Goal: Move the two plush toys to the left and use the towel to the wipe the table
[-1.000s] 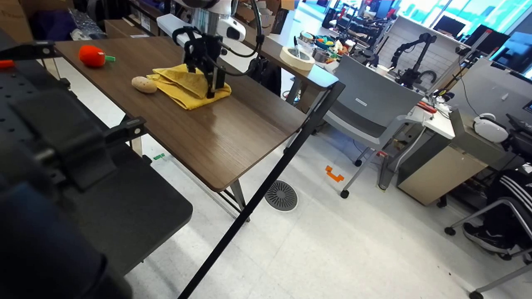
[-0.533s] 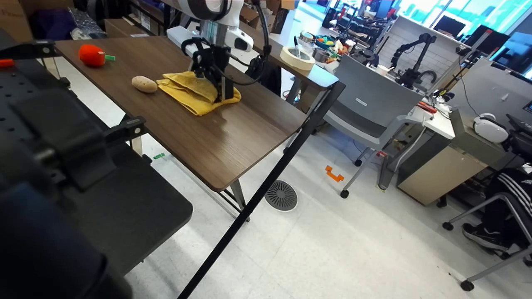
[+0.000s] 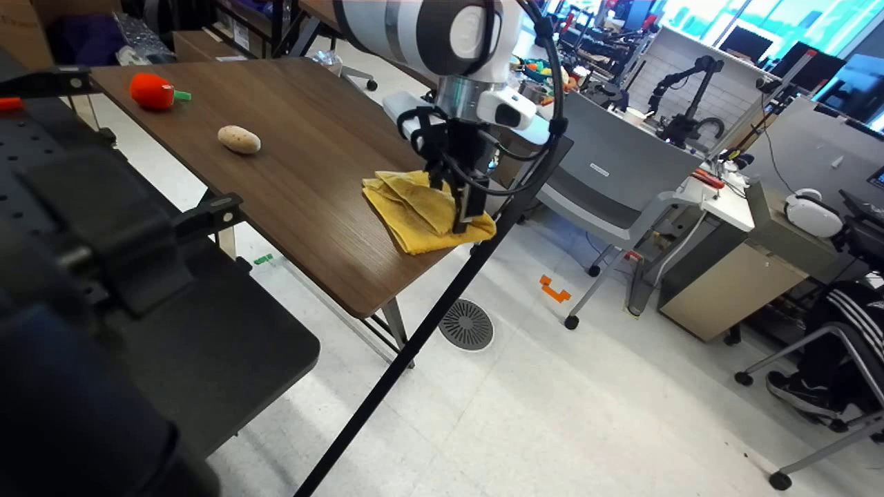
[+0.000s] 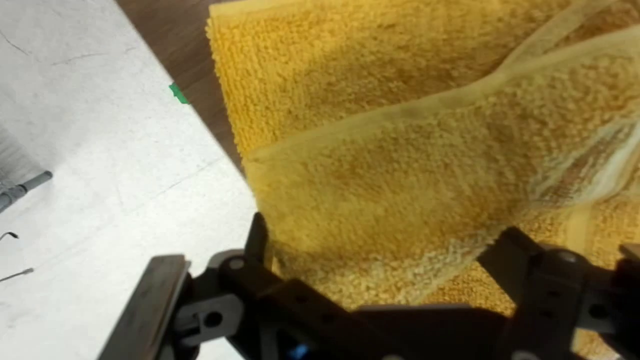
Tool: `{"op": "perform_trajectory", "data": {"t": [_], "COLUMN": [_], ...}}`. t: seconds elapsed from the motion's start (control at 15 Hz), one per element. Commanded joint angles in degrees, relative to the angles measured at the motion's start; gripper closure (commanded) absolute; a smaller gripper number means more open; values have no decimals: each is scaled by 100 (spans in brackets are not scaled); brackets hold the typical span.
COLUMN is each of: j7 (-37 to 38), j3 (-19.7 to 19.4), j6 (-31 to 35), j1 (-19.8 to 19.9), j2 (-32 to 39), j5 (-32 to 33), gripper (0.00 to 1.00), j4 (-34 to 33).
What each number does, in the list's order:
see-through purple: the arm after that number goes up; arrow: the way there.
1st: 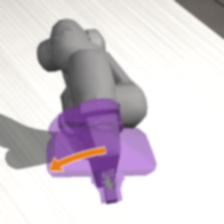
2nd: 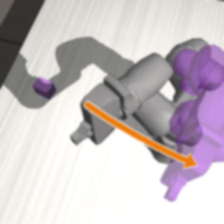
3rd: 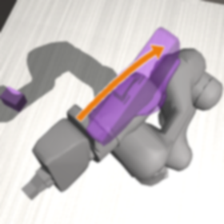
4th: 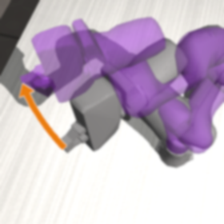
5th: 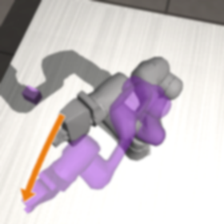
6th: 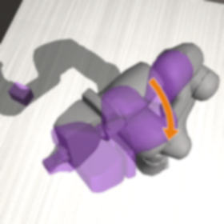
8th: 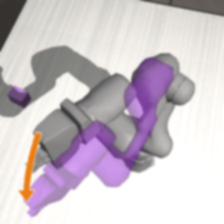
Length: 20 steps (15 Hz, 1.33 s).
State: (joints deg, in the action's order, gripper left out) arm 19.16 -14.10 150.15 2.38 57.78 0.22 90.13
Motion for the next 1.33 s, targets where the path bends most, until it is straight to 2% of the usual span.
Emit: {"op": "perform_trajectory", "data": {"t": [0.0, 0.2, 0.4, 0.8, 0.93, 1.13, 1.27], "j7": [307, 399, 424, 603, 593, 237, 92], "j3": [-96, -35, 94, 247, 458, 995, 1203], "j6": [-220, -218, -160, -520, -821, -1236, -1471], "j1": [-53, -340, -816, -2141, -2483, -2727, -2818], "j2": [331, 479, 527, 673, 730, 821, 881], "j5": [-62, 33, 113, 454, 565, 626, 639], "gripper": [0, 0, 0, 0, 0, 0, 0], "j4": [-483, -618, -679, -1184, -1378, -1600, -1746]}}
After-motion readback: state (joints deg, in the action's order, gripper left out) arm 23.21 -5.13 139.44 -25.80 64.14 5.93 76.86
